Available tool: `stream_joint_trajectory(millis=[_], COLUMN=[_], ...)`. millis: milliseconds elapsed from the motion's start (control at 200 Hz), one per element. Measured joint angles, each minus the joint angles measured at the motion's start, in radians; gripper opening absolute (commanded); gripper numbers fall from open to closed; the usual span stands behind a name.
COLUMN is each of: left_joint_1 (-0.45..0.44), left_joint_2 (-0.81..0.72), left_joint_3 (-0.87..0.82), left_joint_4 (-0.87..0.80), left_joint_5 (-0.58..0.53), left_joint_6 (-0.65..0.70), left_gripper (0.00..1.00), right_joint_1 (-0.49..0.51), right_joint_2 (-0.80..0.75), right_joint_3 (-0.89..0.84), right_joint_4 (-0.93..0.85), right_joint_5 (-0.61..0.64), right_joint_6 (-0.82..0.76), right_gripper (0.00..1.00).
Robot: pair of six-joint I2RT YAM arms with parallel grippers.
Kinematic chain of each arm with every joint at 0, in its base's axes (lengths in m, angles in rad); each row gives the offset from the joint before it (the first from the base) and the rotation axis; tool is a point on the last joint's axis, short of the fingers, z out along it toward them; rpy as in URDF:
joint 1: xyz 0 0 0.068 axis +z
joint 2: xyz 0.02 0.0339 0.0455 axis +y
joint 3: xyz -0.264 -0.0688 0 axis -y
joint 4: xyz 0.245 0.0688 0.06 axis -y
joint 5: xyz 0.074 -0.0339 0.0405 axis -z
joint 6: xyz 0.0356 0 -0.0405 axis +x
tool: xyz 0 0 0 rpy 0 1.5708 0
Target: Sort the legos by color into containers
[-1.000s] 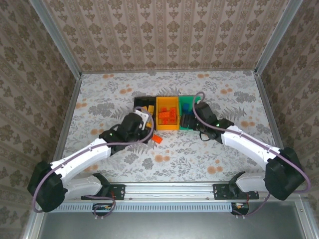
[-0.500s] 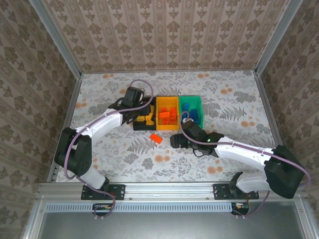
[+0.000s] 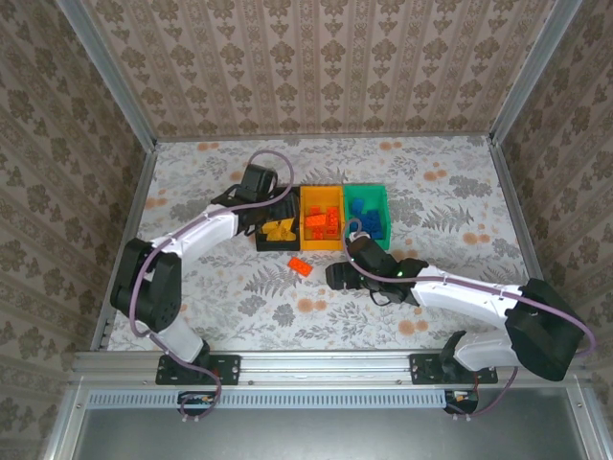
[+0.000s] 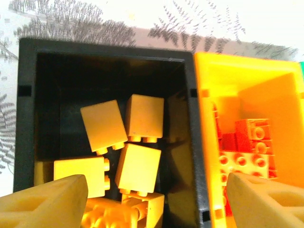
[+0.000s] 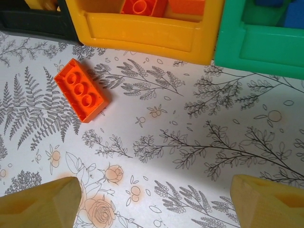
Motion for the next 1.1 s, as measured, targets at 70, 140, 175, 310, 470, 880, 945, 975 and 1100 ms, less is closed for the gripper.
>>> stream_joint_trajectory(millis=[70,140,175,310,470,880,945,975,1100], left_joint_1=[-0.012,-0.031,-0.04,-0.072,-0.09,-0.092,-0.092,-0.092,-0.092], left_joint_2=[-0.062,-0.158,-0.209,-0.443,-0.694,-1.039,-1.052,-1.056,-1.064], left_joint_3=[-0.002,-0.014,-0.024,-0.116,-0.303,-0.598,-0.599,-0.599,-0.599], left_joint_4=[-0.001,0.002,0.005,0.026,0.014,-0.138,-0.157,-0.162,-0.17], left_joint_5=[-0.003,-0.006,-0.007,-0.018,-0.06,-0.125,-0.134,-0.137,-0.147], left_joint_6=[-0.001,-0.005,-0.006,-0.013,-0.046,-0.177,-0.185,-0.188,-0.195], left_gripper=[1.0,1.0,1.0,1.0,1.0,1.0,1.0,1.0,1.0], right_joint_1=[0.01,0.023,0.03,0.054,0.074,0.09,0.101,0.107,0.129], right_joint_2=[0.028,0.068,0.089,0.19,0.308,0.576,0.608,0.62,0.655], right_joint_3=[0.006,0.023,0.034,0.106,0.211,0.444,0.482,0.496,0.536], right_joint_4=[0.006,0.009,0.01,0.026,0.04,0.022,-0.005,-0.015,-0.068], right_joint_5=[-0.01,-0.023,-0.027,-0.045,-0.051,-0.008,0.017,0.028,0.079], right_joint_6=[-0.015,-0.03,-0.04,-0.072,-0.106,-0.192,-0.206,-0.208,-0.22], right_gripper=[0.84,0.84,0.84,0.83,0.82,0.73,0.69,0.67,0.57])
